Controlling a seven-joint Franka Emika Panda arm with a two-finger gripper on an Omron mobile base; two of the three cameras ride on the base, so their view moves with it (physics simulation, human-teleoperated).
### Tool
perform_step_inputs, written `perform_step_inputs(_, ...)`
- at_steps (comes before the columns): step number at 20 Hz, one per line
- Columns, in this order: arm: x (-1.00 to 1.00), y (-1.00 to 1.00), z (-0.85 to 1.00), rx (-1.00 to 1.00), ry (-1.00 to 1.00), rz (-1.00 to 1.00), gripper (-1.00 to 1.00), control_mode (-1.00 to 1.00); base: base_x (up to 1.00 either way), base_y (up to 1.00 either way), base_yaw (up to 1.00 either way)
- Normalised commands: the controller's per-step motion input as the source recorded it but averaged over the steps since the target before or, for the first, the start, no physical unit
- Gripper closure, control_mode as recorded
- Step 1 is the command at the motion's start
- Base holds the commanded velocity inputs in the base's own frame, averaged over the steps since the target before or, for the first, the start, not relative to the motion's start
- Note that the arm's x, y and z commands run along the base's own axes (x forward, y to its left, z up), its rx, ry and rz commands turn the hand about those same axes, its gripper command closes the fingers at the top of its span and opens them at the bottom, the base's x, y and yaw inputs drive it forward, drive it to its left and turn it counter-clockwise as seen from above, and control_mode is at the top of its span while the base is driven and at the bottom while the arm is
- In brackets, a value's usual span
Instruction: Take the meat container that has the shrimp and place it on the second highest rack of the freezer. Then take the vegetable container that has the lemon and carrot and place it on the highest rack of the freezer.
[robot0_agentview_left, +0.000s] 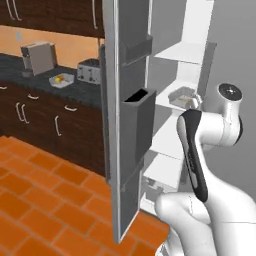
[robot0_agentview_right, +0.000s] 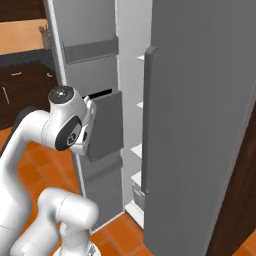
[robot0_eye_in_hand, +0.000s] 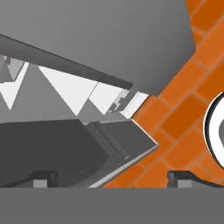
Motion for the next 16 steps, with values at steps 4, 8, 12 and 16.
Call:
perform_step_inputs(4, 0.0, 0.0, 0.0, 0.0, 0.0, 0.0, -1.0, 1.0, -0.81, 0.02, 0.42)
perform_step_inputs(8, 0.0, 0.0, 0.0, 0.0, 0.0, 0.0, -1.0, 1.0, -0.08, 0.77, 0.68)
perform_step_inputs(12, 0.0, 0.0, 0.0, 0.0, 0.0, 0.0, -1.0, 1.0, 0.17, 0.56, 0.75)
perform_step_inputs(16, 0.0, 0.0, 0.0, 0.0, 0.0, 0.0, -1.0, 1.0, 0.89, 0.04, 0.68)
